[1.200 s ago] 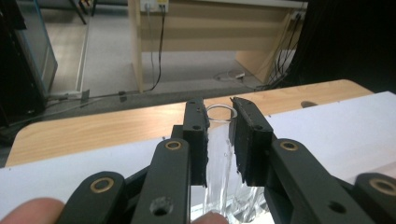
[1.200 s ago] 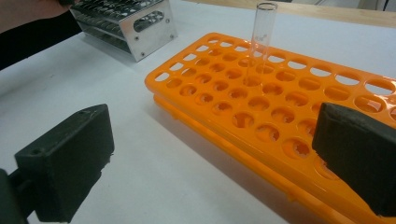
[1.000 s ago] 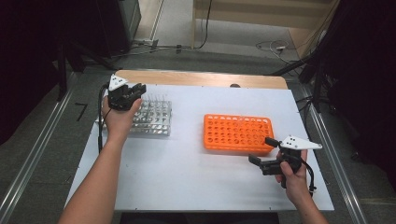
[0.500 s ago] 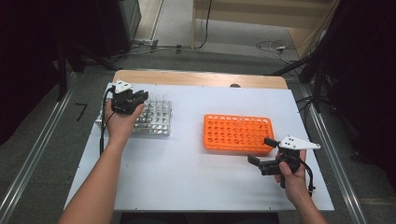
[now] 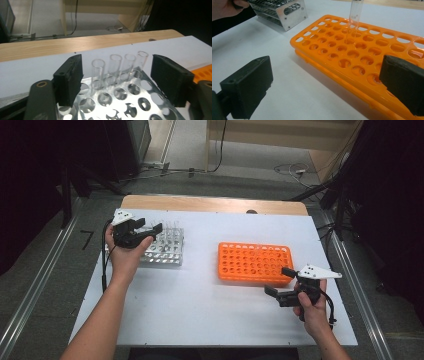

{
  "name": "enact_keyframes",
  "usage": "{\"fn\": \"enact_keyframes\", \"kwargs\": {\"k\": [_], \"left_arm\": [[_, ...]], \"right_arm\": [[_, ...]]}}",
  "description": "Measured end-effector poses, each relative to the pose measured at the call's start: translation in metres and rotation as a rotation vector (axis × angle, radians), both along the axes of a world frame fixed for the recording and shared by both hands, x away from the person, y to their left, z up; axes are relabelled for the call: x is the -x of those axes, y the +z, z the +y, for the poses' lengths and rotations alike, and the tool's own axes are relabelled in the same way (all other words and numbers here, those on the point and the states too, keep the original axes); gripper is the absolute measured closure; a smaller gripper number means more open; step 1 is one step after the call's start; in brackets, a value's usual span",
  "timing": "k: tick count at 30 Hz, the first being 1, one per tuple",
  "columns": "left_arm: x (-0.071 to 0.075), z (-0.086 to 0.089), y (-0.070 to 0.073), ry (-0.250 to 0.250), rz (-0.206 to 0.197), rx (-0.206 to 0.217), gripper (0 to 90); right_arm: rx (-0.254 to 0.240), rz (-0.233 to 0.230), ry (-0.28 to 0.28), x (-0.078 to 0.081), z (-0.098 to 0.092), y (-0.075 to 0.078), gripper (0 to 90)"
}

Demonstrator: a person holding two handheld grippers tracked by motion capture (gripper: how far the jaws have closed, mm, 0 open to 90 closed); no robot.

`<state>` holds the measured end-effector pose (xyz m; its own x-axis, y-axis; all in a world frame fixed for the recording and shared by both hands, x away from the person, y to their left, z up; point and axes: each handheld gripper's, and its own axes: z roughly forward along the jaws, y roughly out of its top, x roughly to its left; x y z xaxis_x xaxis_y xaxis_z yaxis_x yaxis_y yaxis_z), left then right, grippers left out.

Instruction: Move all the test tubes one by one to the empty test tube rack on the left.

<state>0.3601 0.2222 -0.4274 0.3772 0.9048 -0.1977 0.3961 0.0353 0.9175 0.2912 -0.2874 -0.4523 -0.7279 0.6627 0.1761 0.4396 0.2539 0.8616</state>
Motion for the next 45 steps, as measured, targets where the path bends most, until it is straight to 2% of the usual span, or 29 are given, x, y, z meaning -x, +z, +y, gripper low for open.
{"fn": "enact_keyframes", "kwargs": {"k": [2, 11, 19, 25, 28, 34, 37, 39, 45], "left_arm": [[0.007, -0.003, 0.001, -0.017, -0.009, -0.008, 19.0], [0.04, -0.021, 0.014, -0.105, -0.055, 0.019, 5.1], [0.072, -0.039, 0.02, -0.18, -0.089, 0.033, 0.5], [0.093, -0.051, 0.014, -0.223, -0.091, 0.045, 0.0], [0.102, -0.057, 0.008, -0.241, -0.089, 0.03, 0.0], [0.116, -0.063, -0.001, -0.259, -0.087, 0.055, 0.0], [0.122, -0.067, -0.002, -0.27, -0.086, 0.064, 0.0], [0.126, -0.07, -0.004, -0.284, -0.083, 0.075, 0.0], [0.131, -0.075, -0.011, -0.303, -0.063, 0.065, 0.0]], "right_arm": [[-0.002, 0.0, -0.002, 0.0, 0.001, 0.0, 0.0], [-0.016, 0.009, 0.001, -0.004, 0.005, 0.004, 0.0], [-0.03, 0.006, 0.009, -0.011, 0.013, 0.01, 0.0], [-0.034, 0.009, 0.007, -0.02, 0.018, 0.014, 0.0], [-0.042, 0.015, 0.005, -0.026, 0.021, 0.015, 0.0], [-0.053, 0.049, 0.007, -0.04, 0.028, 0.014, 0.0], [-0.032, 0.05, -0.038, -0.046, 0.034, 0.012, 6.3], [-0.02, 0.058, -0.068, -0.05, 0.037, 0.01, 15.2], [0.017, 0.095, -0.12, -0.064, 0.046, -0.001, 32.1]]}}
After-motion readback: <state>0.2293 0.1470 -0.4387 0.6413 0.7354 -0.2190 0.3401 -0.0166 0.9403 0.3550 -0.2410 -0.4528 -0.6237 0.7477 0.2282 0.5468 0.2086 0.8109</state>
